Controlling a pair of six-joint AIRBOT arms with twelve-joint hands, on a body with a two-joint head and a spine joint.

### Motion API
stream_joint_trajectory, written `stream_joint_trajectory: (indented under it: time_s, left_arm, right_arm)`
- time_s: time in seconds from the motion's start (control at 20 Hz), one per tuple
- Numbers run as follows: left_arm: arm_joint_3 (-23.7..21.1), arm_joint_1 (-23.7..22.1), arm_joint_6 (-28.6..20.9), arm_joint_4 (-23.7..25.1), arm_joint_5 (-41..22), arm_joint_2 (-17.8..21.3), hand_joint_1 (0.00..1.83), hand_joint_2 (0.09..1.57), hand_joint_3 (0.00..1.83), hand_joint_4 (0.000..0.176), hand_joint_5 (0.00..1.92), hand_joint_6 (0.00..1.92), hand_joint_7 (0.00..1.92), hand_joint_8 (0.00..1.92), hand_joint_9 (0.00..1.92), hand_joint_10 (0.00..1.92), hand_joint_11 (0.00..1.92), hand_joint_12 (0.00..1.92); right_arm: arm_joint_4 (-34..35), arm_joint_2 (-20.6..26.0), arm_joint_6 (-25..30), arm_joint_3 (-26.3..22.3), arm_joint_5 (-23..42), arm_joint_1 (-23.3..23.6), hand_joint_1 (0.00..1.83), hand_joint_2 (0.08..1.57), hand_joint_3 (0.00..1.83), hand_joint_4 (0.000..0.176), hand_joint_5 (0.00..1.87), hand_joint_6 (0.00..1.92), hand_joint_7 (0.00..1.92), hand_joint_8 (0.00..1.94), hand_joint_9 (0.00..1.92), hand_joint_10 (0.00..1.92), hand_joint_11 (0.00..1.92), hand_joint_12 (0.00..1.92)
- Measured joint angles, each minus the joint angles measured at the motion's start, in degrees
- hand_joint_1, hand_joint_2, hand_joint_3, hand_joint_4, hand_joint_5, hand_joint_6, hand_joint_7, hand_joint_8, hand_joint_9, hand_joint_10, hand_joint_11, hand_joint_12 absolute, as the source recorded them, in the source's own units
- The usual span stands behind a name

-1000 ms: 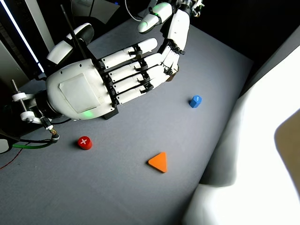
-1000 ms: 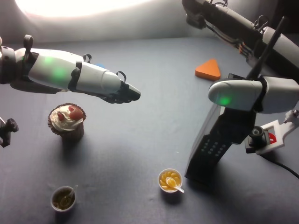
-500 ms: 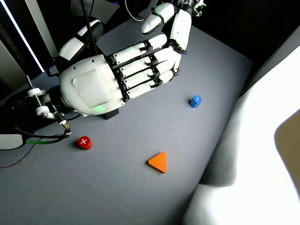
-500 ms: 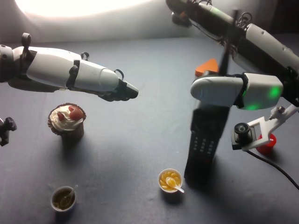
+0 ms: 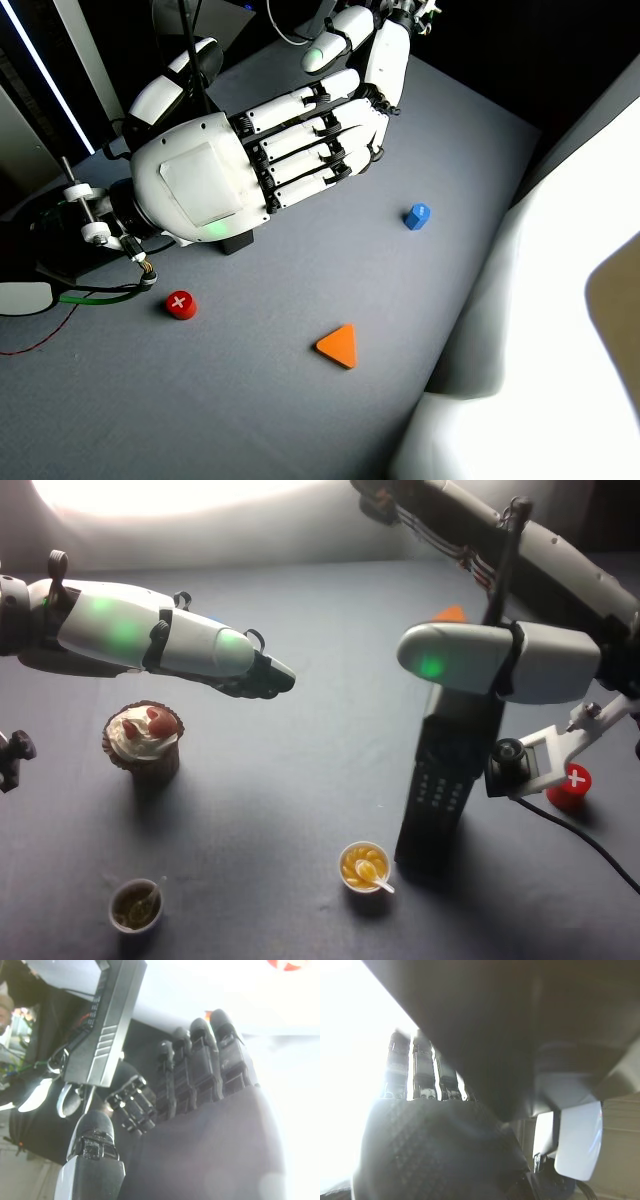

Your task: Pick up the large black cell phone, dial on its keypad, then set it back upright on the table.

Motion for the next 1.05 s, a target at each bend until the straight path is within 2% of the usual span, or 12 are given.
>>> stream_joint_trajectory:
  time_s: [0.2,0.25,0.3,0.4,0.5,0.6,0.75,0.8,0.85,0.9,0.95,1.05]
  left_arm:
    - [-0.07,0.0,0.0,0.33,0.0,0.0,0.0,1.16,0.0,0.023,0.33,0.01,0.29,0.0,0.25,0.0,0.0,0.48]
    - [-0.07,0.0,0.0,0.28,-0.02,0.0,0.0,1.17,0.0,0.02,0.32,0.0,0.36,0.0,0.28,0.0,0.0,0.58]
    - [-0.07,0.0,0.0,0.37,-0.07,0.0,0.0,1.17,0.0,0.02,0.32,0.0,0.36,0.0,0.28,0.0,0.0,0.58]
    - [-0.07,0.0,-0.02,0.35,-0.02,0.0,0.0,1.18,0.0,0.011,0.31,0.0,0.35,0.0,0.25,0.0,0.0,0.54]
    - [-0.07,0.0,-0.07,0.42,-0.09,0.0,0.0,1.18,0.0,0.011,0.32,0.0,0.36,0.0,0.25,0.0,0.0,0.54]
    - [-0.07,0.0,-0.07,0.39,-0.07,0.0,0.0,1.18,0.0,0.022,0.31,0.0,0.33,0.0,0.26,0.0,0.0,0.54]
    - [-0.07,-0.15,-0.11,0.57,-0.09,0.0,0.0,1.18,0.0,0.02,0.3,0.0,0.31,0.0,0.26,0.0,0.0,0.53]
    - [-0.11,-0.24,-0.17,0.57,-0.07,0.0,0.0,1.18,0.0,0.016,0.29,0.0,0.28,0.0,0.22,0.0,0.0,0.44]
    - [-0.26,-0.24,-0.17,0.48,0.04,0.09,0.0,1.18,0.0,0.016,0.29,0.0,0.28,0.0,0.22,0.0,0.0,0.44]
    - [-0.31,-0.26,-0.2,0.46,-0.15,0.09,0.0,1.18,0.0,0.023,0.27,0.0,0.31,0.01,0.23,0.0,0.0,0.5]
    - [-0.31,-0.28,-0.17,0.5,-0.15,0.09,0.0,1.17,0.0,0.029,0.28,0.01,0.32,0.01,0.23,0.0,0.0,0.53]
    - [-0.76,-0.28,-0.2,0.68,0.2,0.5,0.0,1.17,0.0,0.032,0.27,0.0,0.33,0.01,0.24,0.0,0.0,0.56]
  right_arm:
    - [0.11,3.06,-0.24,-2.78,0.37,0.0,0.52,0.98,0.0,0.003,0.04,0.0,0.07,0.0,0.03,0.0,0.0,0.33]
    - [0.15,4.09,-0.28,-3.67,0.35,0.0,0.5,0.99,0.0,0.0,0.05,0.0,0.08,0.0,0.05,0.01,0.0,0.39]
    - [0.13,5.18,-0.33,-5.09,0.33,0.0,0.5,0.99,0.0,0.0,0.05,0.0,0.08,0.0,0.05,0.01,0.0,0.39]
    - [-0.13,7.06,-0.35,-7.13,0.39,-0.02,0.43,1.02,0.01,0.01,0.07,0.0,0.09,0.0,0.09,0.01,0.0,0.52]
    - [-0.09,9.62,-0.37,-9.49,0.33,-0.07,0.43,1.01,0.0,0.02,0.08,0.0,0.1,0.01,0.1,0.01,0.0,0.55]
    - [-0.13,12.39,-0.37,-11.65,0.48,-0.24,0.48,1.01,0.0,0.016,0.07,0.0,0.11,0.0,0.1,0.0,0.0,0.51]
    - [-0.04,16.7,-0.42,-14.71,0.59,-0.79,0.48,1.03,0.0,0.008,0.09,0.0,0.1,0.0,0.09,0.0,0.0,0.45]
    - [-0.11,18.21,-0.39,-15.78,0.61,-0.85,0.52,1.0,0.0,0.006,0.12,0.01,0.13,0.0,0.1,0.0,0.0,0.54]
    - [-0.04,19.39,-0.39,-16.65,0.7,-0.9,0.52,1.0,0.0,0.006,0.12,0.01,0.13,0.0,0.1,0.0,0.0,0.54]
    - [-0.13,21.05,-0.39,-17.81,1.11,-1.14,0.47,1.01,0.0,0.0,0.12,0.01,0.12,0.01,0.09,0.0,0.0,0.49]
    - [-0.2,22.36,-0.37,-18.67,1.11,-1.25,0.48,1.01,0.0,0.005,0.1,0.0,0.11,0.0,0.09,0.0,0.0,0.49]
    - [0.24,24.22,0.15,-19.76,1.22,-1.55,0.5,1.01,0.0,0.004,0.11,0.0,0.11,0.0,0.08,0.0,0.0,0.48]
